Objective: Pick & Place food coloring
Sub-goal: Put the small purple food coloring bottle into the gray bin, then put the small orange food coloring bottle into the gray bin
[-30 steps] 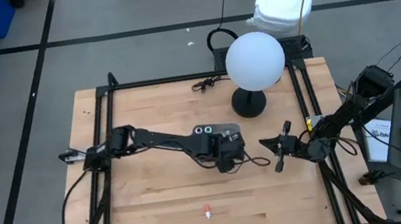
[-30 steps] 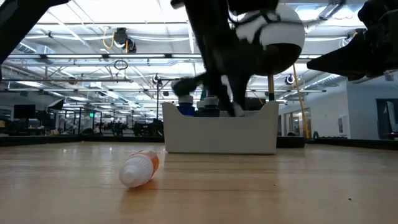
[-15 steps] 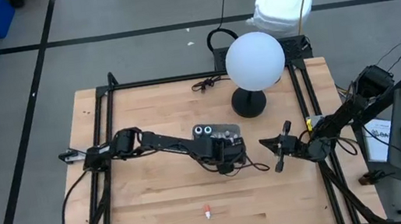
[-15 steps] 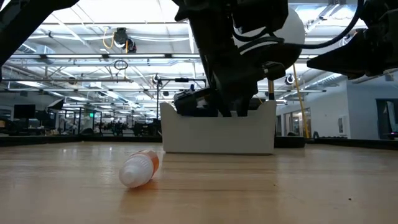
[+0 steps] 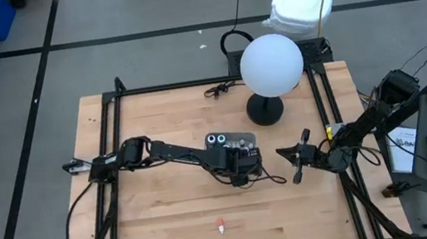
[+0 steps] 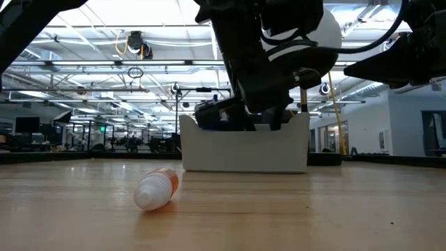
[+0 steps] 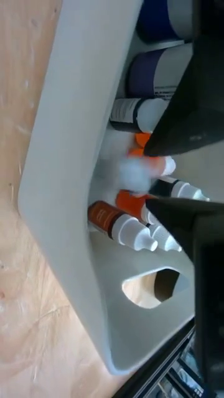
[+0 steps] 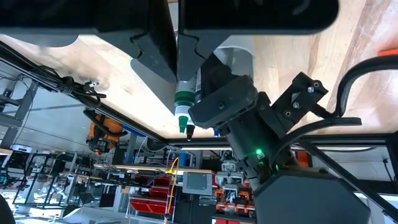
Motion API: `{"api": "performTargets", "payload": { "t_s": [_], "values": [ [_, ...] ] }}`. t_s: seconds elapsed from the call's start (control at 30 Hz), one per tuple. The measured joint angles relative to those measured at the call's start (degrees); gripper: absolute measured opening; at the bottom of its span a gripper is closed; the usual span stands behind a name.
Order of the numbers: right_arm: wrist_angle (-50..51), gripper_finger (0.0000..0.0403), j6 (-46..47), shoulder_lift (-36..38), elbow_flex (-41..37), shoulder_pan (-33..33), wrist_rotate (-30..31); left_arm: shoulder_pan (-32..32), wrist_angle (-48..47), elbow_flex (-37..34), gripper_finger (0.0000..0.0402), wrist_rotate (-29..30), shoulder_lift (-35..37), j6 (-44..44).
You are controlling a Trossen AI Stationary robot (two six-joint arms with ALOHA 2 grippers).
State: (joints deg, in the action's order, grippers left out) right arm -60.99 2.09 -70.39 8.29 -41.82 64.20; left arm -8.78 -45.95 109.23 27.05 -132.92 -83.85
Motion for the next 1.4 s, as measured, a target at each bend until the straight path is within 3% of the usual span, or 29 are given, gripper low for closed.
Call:
{"api": "performTargets", "payload": {
  "t_s": [0.17,0.47,0.73,0.9,1.0,1.1,1.23,1.4],
  "values": [
    [0.0,0.0,0.0,0.0,0.0,0.0,0.0,0.0,0.3,0.0,0.0144,0.0,0.0,0.2],
    [0.0,0.0,-0.9,0.0,0.0,0.0,0.0,-2.2,3.6,0.1,0.0093,9.6,0.9,1.1],
    [-1.2,0.0,-3.1,0.0,-0.1,0.0,-0.1,-7.2,-2.4,0.1,0.0054,18.8,10.3,9.3],
    [-1.4,0.0,-3.5,0.6,-0.1,0.0,-0.1,-8.5,-17.6,0.1,0.0006,15.0,24.8,30.0],
    [-1.1,0.0,-3.5,0.6,-0.1,0.0,-0.1,-7.8,-25.0,0.2,0.0004,7.2,34.8,46.4],
    [-0.9,0.0,-3.2,0.6,-0.1,0.0,-0.1,-7.0,-25.9,-2.5,0.0004,-2.2,45.0,59.6],
    [-1.4,0.0,-2.7,0.6,-0.1,0.0,0.0,-6.5,-18.9,-14.4,0.0003,-8.2,59.4,72.8],
    [-1.3,0.0,-1.7,0.7,-0.1,0.0,-1.8,-8.6,-1.0,-39.4,0.0002,-9.8,78.7,80.3]
  ]
}}
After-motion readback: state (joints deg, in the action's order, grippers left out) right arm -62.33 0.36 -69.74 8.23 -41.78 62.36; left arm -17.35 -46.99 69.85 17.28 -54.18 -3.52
